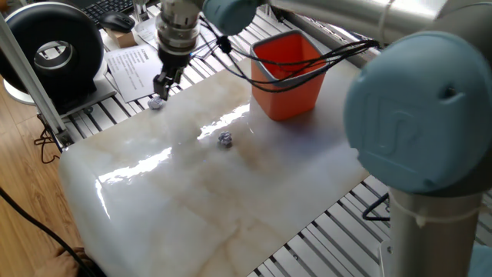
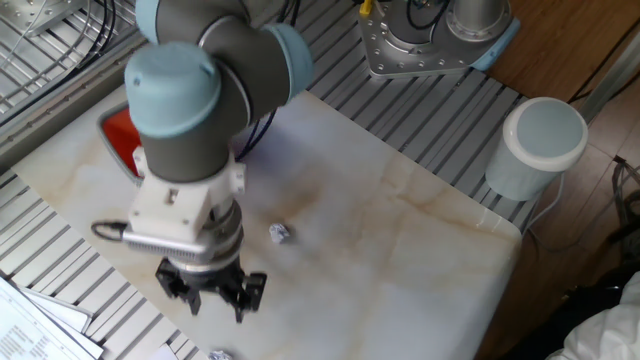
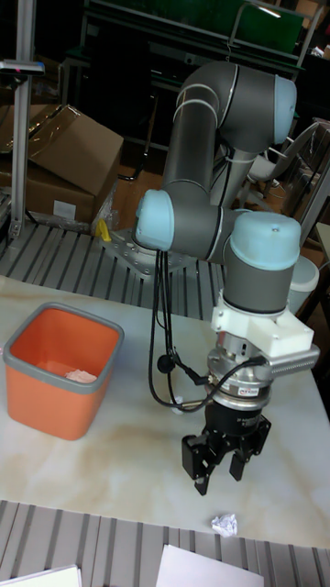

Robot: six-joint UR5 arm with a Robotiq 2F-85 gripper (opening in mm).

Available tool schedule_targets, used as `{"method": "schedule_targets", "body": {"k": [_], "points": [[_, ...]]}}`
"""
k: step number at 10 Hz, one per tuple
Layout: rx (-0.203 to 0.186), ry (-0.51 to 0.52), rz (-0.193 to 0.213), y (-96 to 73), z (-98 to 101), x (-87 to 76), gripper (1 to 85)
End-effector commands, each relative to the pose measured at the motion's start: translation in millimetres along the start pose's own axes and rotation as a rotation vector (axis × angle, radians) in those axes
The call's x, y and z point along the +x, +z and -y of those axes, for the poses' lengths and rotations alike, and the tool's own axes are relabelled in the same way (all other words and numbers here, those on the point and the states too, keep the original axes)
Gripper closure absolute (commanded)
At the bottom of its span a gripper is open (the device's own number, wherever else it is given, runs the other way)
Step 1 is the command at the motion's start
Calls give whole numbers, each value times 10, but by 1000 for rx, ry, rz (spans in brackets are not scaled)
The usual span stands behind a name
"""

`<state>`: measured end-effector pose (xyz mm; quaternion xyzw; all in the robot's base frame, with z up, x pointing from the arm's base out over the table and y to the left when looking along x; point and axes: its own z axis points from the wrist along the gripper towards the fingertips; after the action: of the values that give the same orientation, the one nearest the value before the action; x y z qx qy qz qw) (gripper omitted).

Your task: Put the garbage in the trash can

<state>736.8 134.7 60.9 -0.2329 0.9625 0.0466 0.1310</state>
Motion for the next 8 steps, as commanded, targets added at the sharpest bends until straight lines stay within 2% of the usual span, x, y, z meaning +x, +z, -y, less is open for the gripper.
{"method": "schedule_targets", "body": {"k": [1, 3, 4, 6, 8], "points": [[-14, 3, 8, 107, -47, -130, 263], [-39, 27, 34, 129, -116, -211, 263], [-37, 27, 50, 251, -134, -312, 263], [-39, 17, 64, 391, -145, -356, 263], [-4, -17, 59, 508, -70, -347, 263]]}}
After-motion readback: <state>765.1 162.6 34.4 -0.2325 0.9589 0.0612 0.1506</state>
